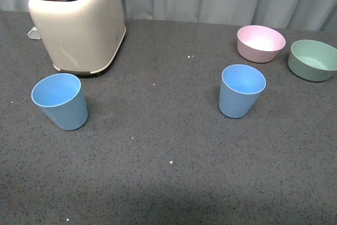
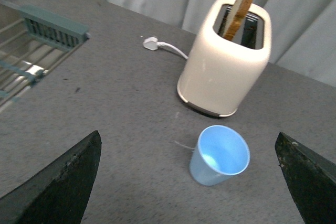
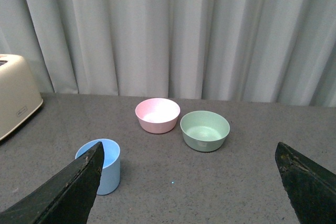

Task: Stack blue cups with both arms

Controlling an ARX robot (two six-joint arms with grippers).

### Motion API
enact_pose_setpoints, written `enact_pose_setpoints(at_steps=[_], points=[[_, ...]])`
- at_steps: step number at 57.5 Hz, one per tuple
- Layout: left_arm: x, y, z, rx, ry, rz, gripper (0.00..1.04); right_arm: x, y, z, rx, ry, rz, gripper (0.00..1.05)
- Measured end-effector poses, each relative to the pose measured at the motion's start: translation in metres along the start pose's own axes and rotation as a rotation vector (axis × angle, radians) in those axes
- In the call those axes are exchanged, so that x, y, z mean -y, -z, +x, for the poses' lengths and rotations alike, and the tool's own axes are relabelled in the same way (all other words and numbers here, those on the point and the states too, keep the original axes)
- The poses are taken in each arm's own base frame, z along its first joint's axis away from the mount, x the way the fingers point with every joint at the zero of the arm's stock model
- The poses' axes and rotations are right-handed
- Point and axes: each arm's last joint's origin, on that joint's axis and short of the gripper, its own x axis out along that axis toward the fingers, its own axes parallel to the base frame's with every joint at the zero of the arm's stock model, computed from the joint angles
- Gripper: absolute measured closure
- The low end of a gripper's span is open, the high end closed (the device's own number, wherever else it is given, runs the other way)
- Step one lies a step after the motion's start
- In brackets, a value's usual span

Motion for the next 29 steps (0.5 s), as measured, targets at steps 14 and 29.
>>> enact_pose_setpoints(at_steps=[14,29], points=[[0.030,-0.003,0.087,-0.267,0.034,0.007,0.07,0.000,0.000,0.000,0.000,0.000,0.000,0.10],[0.039,0.021,0.153,-0.561,-0.048,-0.011,0.07,0.000,0.000,0.000,0.000,0.000,0.000,0.10]])
